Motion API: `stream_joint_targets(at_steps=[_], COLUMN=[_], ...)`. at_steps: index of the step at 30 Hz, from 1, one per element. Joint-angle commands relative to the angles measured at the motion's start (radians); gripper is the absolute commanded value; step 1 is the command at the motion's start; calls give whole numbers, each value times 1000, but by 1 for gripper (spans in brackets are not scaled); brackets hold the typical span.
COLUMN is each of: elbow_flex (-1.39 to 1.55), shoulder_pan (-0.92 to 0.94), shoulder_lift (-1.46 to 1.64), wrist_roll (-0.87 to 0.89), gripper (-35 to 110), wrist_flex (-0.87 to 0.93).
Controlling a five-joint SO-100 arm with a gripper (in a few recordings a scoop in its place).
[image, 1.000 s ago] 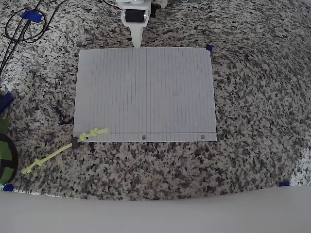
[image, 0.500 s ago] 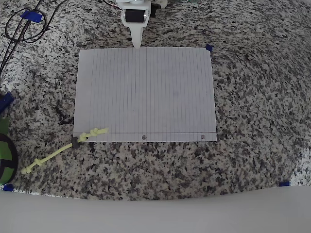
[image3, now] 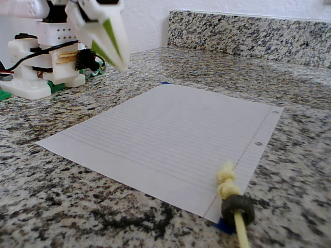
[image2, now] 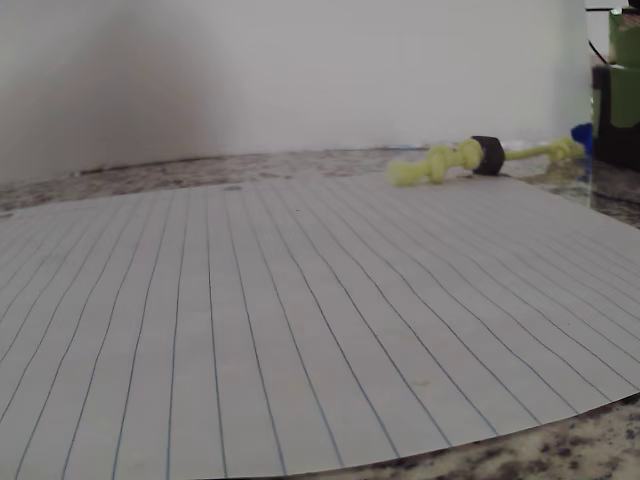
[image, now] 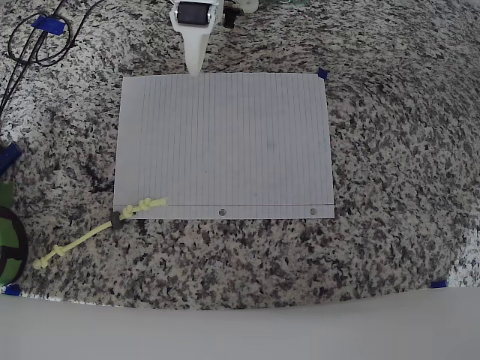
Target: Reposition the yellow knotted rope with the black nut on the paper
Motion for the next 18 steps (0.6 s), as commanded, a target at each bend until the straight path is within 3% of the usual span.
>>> stream_joint_targets(at_steps=[1, 15, 18], elbow_flex=[-121, -538, -581], shoulder_pan=[21, 71, 83], shoulder_lift=[-138, -847, -974], wrist_roll=[0, 2, 123], gripper=[1, 7, 13], wrist_flex=[-46, -87, -135])
